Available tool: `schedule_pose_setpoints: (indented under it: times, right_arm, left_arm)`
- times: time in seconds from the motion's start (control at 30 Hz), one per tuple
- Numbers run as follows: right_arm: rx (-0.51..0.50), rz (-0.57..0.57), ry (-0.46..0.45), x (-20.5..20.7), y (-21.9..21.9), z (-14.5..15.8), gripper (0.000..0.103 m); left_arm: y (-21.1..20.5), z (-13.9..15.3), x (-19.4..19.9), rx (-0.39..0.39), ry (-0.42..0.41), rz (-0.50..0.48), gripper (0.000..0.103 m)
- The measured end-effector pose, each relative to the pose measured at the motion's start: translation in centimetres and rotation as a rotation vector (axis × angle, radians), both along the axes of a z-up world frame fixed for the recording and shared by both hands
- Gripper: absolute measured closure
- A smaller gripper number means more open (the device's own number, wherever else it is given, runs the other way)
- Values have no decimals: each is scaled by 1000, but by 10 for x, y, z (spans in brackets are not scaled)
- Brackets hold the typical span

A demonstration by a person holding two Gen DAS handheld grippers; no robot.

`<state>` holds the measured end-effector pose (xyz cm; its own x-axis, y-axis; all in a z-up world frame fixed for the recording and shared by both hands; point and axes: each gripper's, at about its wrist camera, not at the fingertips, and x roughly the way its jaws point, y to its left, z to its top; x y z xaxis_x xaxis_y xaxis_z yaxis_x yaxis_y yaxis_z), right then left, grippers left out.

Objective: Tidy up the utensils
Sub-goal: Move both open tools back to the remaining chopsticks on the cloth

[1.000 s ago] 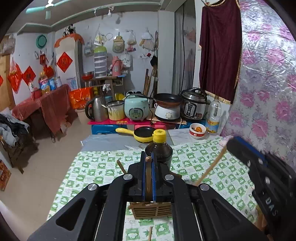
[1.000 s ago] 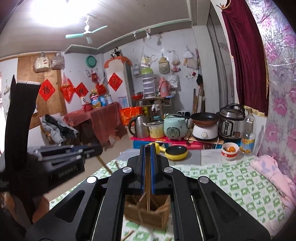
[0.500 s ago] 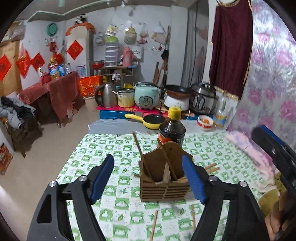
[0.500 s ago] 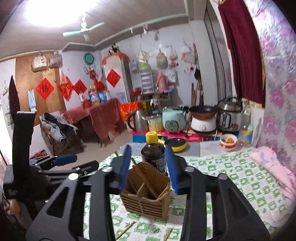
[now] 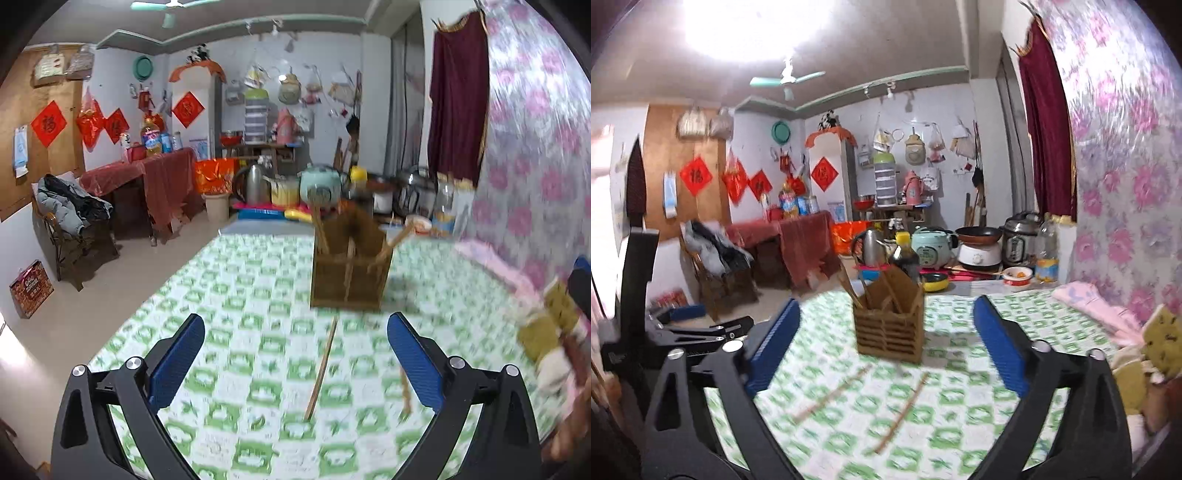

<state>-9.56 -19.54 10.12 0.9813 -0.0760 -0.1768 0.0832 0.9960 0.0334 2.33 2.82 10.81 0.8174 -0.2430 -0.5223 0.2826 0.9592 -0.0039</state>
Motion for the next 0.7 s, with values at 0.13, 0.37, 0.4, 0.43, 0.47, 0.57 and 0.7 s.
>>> schedule_pose_setpoints:
  times: [0.13, 0.37, 0.4, 0.43, 0.47, 0.57, 0.7]
  right_arm:
    - [-57, -70, 117, 35, 1, -37, 7]
    - [85, -80, 363, 79, -25, -106, 7]
    - [93, -84, 398, 84, -28, -116, 7]
    - [98, -87, 424, 87, -30, -124, 7]
    - [102, -86, 452, 90, -32, -132, 7]
    - [138, -58, 517, 96, -34, -146, 7]
    - [167, -31, 527, 97, -36, -149, 7]
  left_arm:
    - [-8, -42, 24, 72, 49, 55, 6]
    - [0, -97, 55, 118, 142, 110, 6]
    - [0, -102, 56, 130, 147, 110, 6]
    - [-2, -105, 58, 136, 152, 105, 6]
    - [-5, -108, 58, 141, 154, 102, 6]
    - [-16, -115, 57, 203, 142, 89, 6]
    - [-28, -117, 48, 273, 83, 75, 6]
